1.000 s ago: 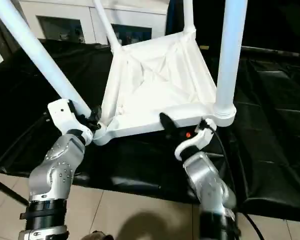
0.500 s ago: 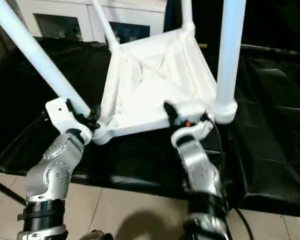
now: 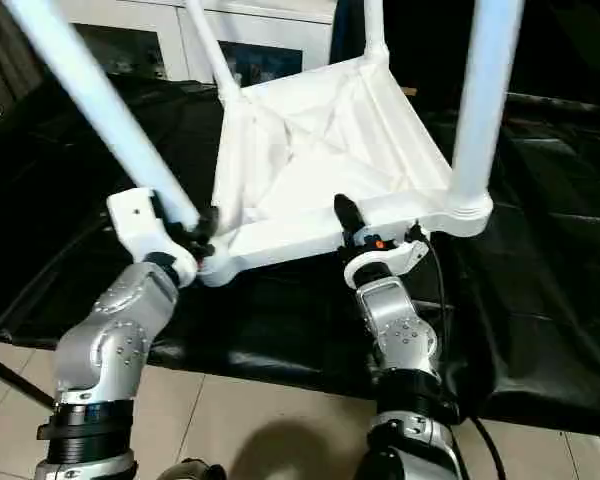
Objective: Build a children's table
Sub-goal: Flip table
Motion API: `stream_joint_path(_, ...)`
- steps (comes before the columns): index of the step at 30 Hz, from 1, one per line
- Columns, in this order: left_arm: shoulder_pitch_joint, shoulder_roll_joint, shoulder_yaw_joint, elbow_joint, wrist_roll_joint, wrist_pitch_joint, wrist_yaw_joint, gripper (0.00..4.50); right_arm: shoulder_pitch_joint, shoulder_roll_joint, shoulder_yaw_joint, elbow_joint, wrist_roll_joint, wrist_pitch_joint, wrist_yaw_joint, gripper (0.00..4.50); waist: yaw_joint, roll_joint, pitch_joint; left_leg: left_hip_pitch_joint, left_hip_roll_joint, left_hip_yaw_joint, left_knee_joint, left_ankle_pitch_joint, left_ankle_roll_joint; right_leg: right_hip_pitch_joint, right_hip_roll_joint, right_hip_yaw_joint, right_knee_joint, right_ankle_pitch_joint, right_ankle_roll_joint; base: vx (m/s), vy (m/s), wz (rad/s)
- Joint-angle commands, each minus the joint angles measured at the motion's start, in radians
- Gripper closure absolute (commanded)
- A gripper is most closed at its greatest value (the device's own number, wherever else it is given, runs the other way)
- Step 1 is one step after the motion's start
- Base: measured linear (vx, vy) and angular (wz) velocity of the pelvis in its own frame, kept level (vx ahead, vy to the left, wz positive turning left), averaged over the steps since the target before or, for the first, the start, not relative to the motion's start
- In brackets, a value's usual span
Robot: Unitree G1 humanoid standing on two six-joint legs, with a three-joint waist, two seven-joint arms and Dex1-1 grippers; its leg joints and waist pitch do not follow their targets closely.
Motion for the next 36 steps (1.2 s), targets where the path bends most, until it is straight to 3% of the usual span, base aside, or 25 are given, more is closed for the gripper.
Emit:
stream_joint_path(1, 0.088, -0.102, -0.052, 0.011, -0.070, 0.057, -0.048, 2.36, -0.030, -0.003, 0.013, 0.013, -0.007, -0.006, -0.009, 0.64, 0.001, -0.016, -0.072, 0.031, 0.061, -0.030, -0.059, -0.033, 0.052, 0.028, -0.081, 0.029, -0.061, 0.122, -0.187, 0.000, 0.000, 0.00)
stream_joint_path(10, 0.092, -0.092, -0.049, 0.016, -0.074, 0.053, -0.040, 2.36, -0.046, -0.018, -0.023, 0.045, -0.018, -0.044, -0.019, 1.39, -0.001, -0.017, -0.071, 0.032, 0.061, -0.030, -0.059, -0.047, 0.047, 0.027, -0.081, 0.029, -0.064, 0.084, -0.187, 0.000, 0.000, 0.00)
stream_joint_path(13, 0.093, -0.087, -0.045, 0.011, -0.083, 0.063, -0.045, 1.66, -0.049, -0.020, -0.027, 0.050, -0.017, -0.050, -0.019, 1.72, -0.001, -0.019, -0.072, 0.031, 0.060, -0.029, -0.058, -0.039, 0.052, 0.027, -0.080, 0.029, -0.062, 0.098, -0.187, 0.000, 0.000, 0.00)
stream_joint_path(16, 0.095, -0.082, -0.033, 0.005, -0.110, 0.071, -0.072, 1.58, -0.051, -0.020, -0.025, 0.051, -0.026, -0.063, -0.021, 1.85, 0.002, -0.016, -0.074, 0.034, 0.059, -0.027, -0.056, -0.029, 0.041, 0.024, -0.079, 0.028, -0.058, 0.103, -0.201, 0.000, 0.000, 0.00)
stream_joint_path(17, 0.097, -0.074, -0.019, 0.005, -0.115, 0.072, -0.075, 1.20, -0.051, -0.020, -0.023, 0.050, -0.039, -0.079, -0.024, 2.14, 0.002, -0.019, -0.084, 0.027, 0.058, -0.029, -0.048, 0.021, 0.065, 0.029, -0.074, 0.028, -0.045, 0.200, -0.201, 0.000, 0.000, 0.00)
stream_joint_path(18, 0.097, -0.074, -0.019, 0.005, -0.115, 0.072, -0.075, 1.20, -0.051, -0.020, -0.023, 0.050, -0.039, -0.079, -0.024, 2.14, 0.002, -0.019, -0.084, 0.027, 0.058, -0.029, -0.048, 0.021, 0.065, 0.029, -0.074, 0.028, -0.045, 0.200, -0.201, 0.000, 0.000, 0.00)
stream_joint_path(19, 0.098, -0.060, 0.005, 0.003, -0.127, 0.065, -0.081, 1.10, -0.053, -0.022, -0.026, 0.050, -0.050, -0.091, -0.033, 2.19, 0.004, -0.022, -0.082, 0.019, 0.051, -0.025, -0.042, 0.042, 0.095, 0.027, -0.076, 0.027, -0.040, 0.256, -0.204, 0.000, 0.000, 0.00)
stream_joint_path(22, 0.101, -0.035, 0.042, -0.001, -0.141, 0.050, -0.080, 0.83, -0.052, -0.027, -0.032, 0.050, -0.056, -0.110, -0.045, 2.24, 0.002, -0.018, -0.075, 0.023, 0.058, -0.026, -0.048, -0.028, 0.084, 0.021, -0.077, 0.027, -0.052, 0.142, -0.202, 0.000, 0.000, 0.00)
stream_joint_path(27, 0.106, 0.007, 0.089, 0.002, -0.170, 0.020, -0.107, 0.43, -0.056, -0.038, -0.042, 0.057, -0.079, -0.154, -0.062, 2.30, 0.000, -0.015, -0.072, 0.027, 0.059, -0.027, -0.055, -0.071, 0.050, 0.018, -0.077, 0.029, -0.061, 0.051, -0.186, 0.000, 0.000, 0.00)
stream_joint_path(31, 0.143, 0.095, 0.147, -0.001, -0.232, 0.029, -0.224, 0.07, -0.058, -0.056, -0.045, 0.051, -0.114, -0.205, -0.081, 2.30, -0.003, -0.011, -0.069, 0.029, 0.059, -0.027, -0.060, -0.101, 0.021, 0.012, -0.077, 0.029, -0.067, -0.001, -0.173, 0.000, 0.000, 0.00)
stream_joint_path(36, 0.196, 0.195, 0.142, -0.007, -0.248, 0.047, -0.333, 0.00, -0.058, -0.070, -0.046, 0.052, -0.126, -0.229, -0.096, 2.30, 0.001, -0.005, -0.065, 0.038, 0.061, -0.028, -0.070, -0.170, -0.018, 0.001, -0.073, 0.031, -0.074, -0.084, -0.144, 0.000, 0.000, 0.00)
